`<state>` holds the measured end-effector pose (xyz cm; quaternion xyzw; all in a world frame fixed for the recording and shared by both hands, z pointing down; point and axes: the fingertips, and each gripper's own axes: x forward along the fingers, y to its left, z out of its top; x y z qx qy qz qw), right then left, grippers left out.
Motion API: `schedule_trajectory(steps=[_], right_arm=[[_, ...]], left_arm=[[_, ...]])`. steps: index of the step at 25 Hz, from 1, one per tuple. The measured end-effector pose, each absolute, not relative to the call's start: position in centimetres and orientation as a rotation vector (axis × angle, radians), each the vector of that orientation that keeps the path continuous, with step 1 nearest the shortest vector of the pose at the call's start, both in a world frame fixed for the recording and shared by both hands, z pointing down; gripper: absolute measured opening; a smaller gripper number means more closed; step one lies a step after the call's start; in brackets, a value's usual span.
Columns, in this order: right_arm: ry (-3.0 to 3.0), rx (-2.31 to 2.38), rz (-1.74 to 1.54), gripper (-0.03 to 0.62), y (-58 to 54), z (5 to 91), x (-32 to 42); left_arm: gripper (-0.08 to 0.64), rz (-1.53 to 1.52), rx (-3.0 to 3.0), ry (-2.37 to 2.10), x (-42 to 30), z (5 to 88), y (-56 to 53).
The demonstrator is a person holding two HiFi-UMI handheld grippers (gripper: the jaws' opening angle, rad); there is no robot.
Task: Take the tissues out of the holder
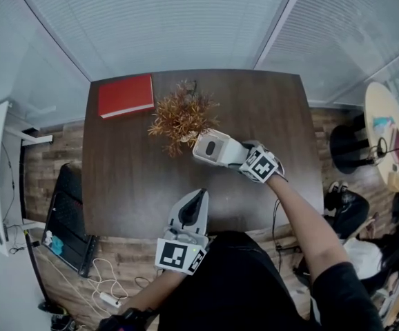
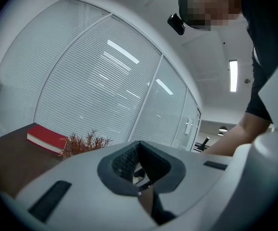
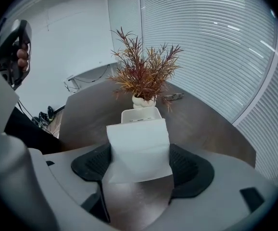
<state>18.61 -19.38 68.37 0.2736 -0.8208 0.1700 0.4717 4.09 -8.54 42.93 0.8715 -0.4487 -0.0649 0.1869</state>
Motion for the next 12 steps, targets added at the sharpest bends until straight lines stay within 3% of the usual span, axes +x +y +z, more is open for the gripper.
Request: schedule_trajectory(steps=[12], right_arm=[[-2.009,0.585,0.394,0.391,-17.5,70.3,22.0]], left_arm=[[-0.002,-0.178,2.444,-1.371,7.6,42.4,-7.8]])
